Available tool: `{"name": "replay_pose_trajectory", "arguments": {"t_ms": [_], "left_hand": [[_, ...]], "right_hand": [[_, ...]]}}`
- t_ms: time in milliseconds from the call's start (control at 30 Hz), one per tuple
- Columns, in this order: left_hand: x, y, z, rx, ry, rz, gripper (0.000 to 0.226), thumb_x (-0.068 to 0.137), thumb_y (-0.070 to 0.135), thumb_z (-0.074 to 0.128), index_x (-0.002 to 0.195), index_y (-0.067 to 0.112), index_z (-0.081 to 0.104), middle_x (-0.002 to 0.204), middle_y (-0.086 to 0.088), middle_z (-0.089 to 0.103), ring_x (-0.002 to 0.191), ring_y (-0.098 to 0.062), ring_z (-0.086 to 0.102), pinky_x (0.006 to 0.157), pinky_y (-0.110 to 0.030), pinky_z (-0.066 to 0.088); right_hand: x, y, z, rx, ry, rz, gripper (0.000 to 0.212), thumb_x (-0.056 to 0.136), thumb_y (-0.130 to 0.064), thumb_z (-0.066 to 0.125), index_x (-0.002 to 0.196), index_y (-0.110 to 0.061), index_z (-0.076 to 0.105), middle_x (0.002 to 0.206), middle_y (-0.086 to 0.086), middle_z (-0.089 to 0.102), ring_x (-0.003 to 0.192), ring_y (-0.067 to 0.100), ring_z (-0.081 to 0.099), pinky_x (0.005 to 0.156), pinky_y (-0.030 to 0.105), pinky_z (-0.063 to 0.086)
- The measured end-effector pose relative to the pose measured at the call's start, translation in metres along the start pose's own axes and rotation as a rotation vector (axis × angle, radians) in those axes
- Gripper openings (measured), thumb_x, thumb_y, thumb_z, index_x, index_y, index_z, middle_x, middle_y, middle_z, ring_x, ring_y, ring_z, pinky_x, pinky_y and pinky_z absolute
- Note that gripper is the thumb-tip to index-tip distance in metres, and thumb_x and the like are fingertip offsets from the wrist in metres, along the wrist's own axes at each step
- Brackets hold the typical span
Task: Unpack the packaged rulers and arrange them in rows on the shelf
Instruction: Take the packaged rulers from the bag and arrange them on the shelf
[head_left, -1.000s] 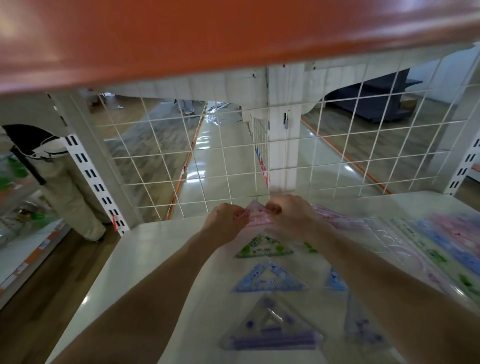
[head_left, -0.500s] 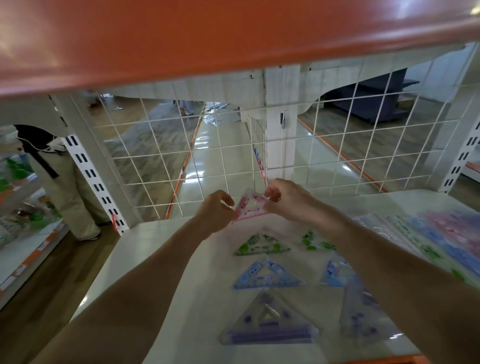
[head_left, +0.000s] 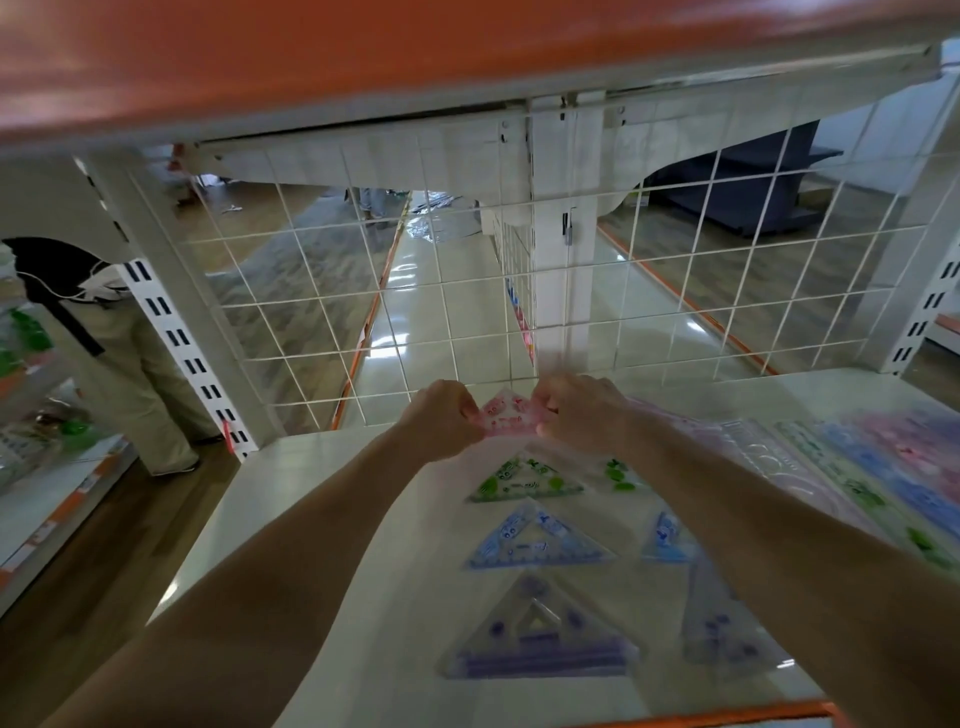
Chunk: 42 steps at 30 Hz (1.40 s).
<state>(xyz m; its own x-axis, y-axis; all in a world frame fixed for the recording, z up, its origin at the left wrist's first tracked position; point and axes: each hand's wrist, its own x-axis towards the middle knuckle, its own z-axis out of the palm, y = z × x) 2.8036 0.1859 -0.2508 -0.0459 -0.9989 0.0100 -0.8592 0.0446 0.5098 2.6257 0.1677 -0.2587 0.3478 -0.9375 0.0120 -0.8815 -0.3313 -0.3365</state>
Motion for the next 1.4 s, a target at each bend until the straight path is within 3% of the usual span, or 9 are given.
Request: {"name": "replay_pose_trajectory", "arguments": {"t_ms": [300, 500, 633, 733, 867, 1000, 1233, 1333, 1400], "left_hand": [[0.003, 0.001, 0.006, 0.238, -0.02, 0.062, 0.026, 0.088, 0.019, 0.062, 0.113, 0.012, 0.061, 0.114, -0.01, 0.064, 0.101, -0.029, 0.059, 0.079, -0.033, 0.05], [0.001, 0.006, 0.011, 0.429, 0.016, 0.109, 0.019, 0.091, 0.02, 0.057, 0.109, 0.015, 0.059, 0.109, -0.009, 0.065, 0.099, -0.029, 0.061, 0.082, -0.037, 0.052], [0.001, 0.007, 0.014, 0.554, 0.007, 0.129, 0.023, 0.092, 0.029, 0.06, 0.113, 0.02, 0.057, 0.111, -0.004, 0.064, 0.102, -0.024, 0.06, 0.081, -0.035, 0.046], [0.003, 0.006, 0.013, 0.519, -0.023, 0.117, 0.028, 0.091, 0.033, 0.061, 0.114, 0.019, 0.055, 0.113, -0.003, 0.062, 0.104, -0.024, 0.059, 0.081, -0.034, 0.044], [0.005, 0.002, 0.011, 0.398, -0.049, 0.102, 0.036, 0.085, 0.037, 0.069, 0.113, 0.018, 0.056, 0.113, -0.003, 0.063, 0.101, -0.023, 0.059, 0.081, -0.034, 0.048], [0.005, 0.002, 0.013, 0.368, -0.037, 0.129, 0.031, 0.086, 0.032, 0.068, 0.112, 0.015, 0.06, 0.113, -0.005, 0.064, 0.101, -0.023, 0.059, 0.082, -0.033, 0.047], [0.004, 0.005, 0.011, 0.377, -0.06, 0.13, 0.03, 0.087, 0.03, 0.068, 0.111, 0.014, 0.062, 0.114, -0.006, 0.064, 0.103, -0.024, 0.058, 0.085, -0.033, 0.047], [0.002, 0.009, 0.003, 0.357, -0.101, 0.117, 0.037, 0.085, 0.036, 0.069, 0.115, 0.016, 0.059, 0.115, -0.005, 0.063, 0.103, -0.023, 0.059, 0.087, -0.036, 0.049], [0.002, 0.019, -0.004, 0.334, -0.084, 0.126, 0.036, 0.085, 0.034, 0.069, 0.114, 0.016, 0.061, 0.116, -0.004, 0.064, 0.104, -0.023, 0.06, 0.09, -0.037, 0.05]], "right_hand": [[0.002, -0.005, 0.006, -0.287, 0.047, -0.093, 0.037, 0.088, -0.031, 0.06, 0.12, -0.017, 0.049, 0.114, 0.003, 0.06, 0.108, 0.023, 0.053, 0.098, 0.038, 0.034], [0.006, -0.007, 0.009, -0.397, 0.071, -0.111, 0.033, 0.089, -0.034, 0.058, 0.118, -0.021, 0.049, 0.113, 0.002, 0.061, 0.107, 0.023, 0.052, 0.096, 0.038, 0.033], [0.004, -0.007, 0.01, -0.404, 0.069, -0.13, 0.028, 0.093, -0.035, 0.053, 0.114, -0.016, 0.05, 0.107, 0.003, 0.059, 0.097, 0.022, 0.051, 0.091, 0.037, 0.036], [0.004, -0.005, 0.012, -0.387, 0.068, -0.138, 0.029, 0.092, -0.039, 0.052, 0.112, -0.017, 0.05, 0.104, 0.001, 0.059, 0.085, 0.018, 0.045, 0.087, 0.036, 0.037], [0.006, -0.005, 0.011, -0.329, 0.057, -0.137, 0.025, 0.092, -0.033, 0.055, 0.113, -0.02, 0.054, 0.105, -0.002, 0.058, 0.097, 0.018, 0.054, 0.089, 0.035, 0.039], [0.003, -0.007, 0.01, -0.292, 0.027, -0.149, 0.018, 0.093, -0.028, 0.055, 0.107, -0.017, 0.055, 0.098, -0.001, 0.058, 0.094, 0.018, 0.056, 0.088, 0.035, 0.048], [0.004, -0.007, 0.009, -0.267, -0.005, -0.126, 0.02, 0.09, -0.023, 0.059, 0.109, -0.016, 0.057, 0.102, -0.001, 0.058, 0.097, 0.018, 0.056, 0.086, 0.032, 0.047], [0.0, -0.003, -0.017, -0.148, -0.051, -0.059, 0.026, 0.091, -0.021, 0.057, 0.117, -0.018, 0.057, 0.114, -0.002, 0.059, 0.103, 0.018, 0.055, 0.088, 0.031, 0.046], [-0.008, 0.009, -0.049, -0.033, -0.008, -0.009, 0.027, 0.09, -0.021, 0.06, 0.117, -0.02, 0.058, 0.111, -0.004, 0.056, 0.101, 0.017, 0.054, 0.085, 0.03, 0.044]]}}
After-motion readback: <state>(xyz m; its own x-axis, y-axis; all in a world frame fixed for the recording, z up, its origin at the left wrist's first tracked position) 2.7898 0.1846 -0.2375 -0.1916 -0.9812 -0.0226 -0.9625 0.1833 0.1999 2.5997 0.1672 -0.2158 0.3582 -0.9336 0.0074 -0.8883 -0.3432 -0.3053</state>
